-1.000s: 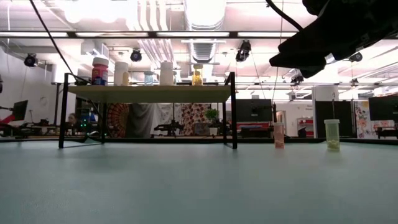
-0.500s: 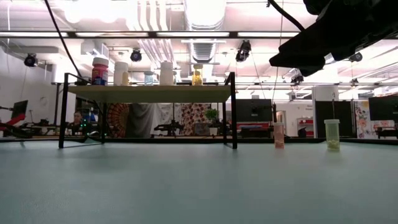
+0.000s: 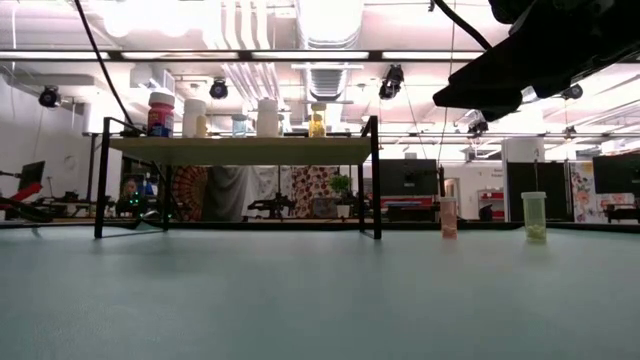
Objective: Pick and place medicine bottles onto shelf by color
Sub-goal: Put the yellow pill bottle on the shelf
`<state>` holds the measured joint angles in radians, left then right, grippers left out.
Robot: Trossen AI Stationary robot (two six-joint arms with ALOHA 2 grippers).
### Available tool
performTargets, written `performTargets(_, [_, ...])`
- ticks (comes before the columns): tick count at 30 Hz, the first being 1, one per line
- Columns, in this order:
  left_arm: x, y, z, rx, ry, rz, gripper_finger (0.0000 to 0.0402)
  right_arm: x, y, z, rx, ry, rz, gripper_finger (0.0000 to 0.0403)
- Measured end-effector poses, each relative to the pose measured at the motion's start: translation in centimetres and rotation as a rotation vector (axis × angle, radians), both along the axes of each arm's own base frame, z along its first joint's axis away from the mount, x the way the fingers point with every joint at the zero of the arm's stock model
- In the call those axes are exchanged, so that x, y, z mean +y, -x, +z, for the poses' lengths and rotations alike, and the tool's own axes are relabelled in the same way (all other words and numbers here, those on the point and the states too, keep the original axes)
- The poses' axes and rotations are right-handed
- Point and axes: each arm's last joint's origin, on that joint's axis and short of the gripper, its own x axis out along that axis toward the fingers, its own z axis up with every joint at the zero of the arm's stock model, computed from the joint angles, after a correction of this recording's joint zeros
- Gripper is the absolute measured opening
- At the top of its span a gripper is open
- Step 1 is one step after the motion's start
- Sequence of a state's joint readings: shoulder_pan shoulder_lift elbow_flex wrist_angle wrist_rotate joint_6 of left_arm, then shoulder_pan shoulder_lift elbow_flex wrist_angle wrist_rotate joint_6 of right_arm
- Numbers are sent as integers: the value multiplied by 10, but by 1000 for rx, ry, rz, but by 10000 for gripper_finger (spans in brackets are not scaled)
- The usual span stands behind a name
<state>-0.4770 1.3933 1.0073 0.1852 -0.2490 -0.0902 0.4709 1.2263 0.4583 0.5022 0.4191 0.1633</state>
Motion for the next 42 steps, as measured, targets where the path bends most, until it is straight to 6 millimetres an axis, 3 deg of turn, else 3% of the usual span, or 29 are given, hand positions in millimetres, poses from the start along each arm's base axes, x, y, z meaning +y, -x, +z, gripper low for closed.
performTargets(15, [3,-1,5,-47,13,53,218,1,0,2,8,-50,-9,185])
performTargets(20, [4,-1,9,-60,15,78,218,11,-1,29,96,-113,80,185])
performTargets(24, [4,-1,5,-47,14,80,219,14,2,53,262,-134,31,182])
performTargets(28, [5,1,8,-53,48,93,219,11,11,71,483,-169,-96,174])
performTargets(33, [8,7,17,-73,51,93,219,-2,33,74,748,-220,-415,168])
performTargets(37, [10,11,21,-86,10,87,219,-13,48,76,840,-269,-656,184])
performTargets(42, [12,15,26,-103,-14,87,219,-17,54,69,844,-269,-759,223])
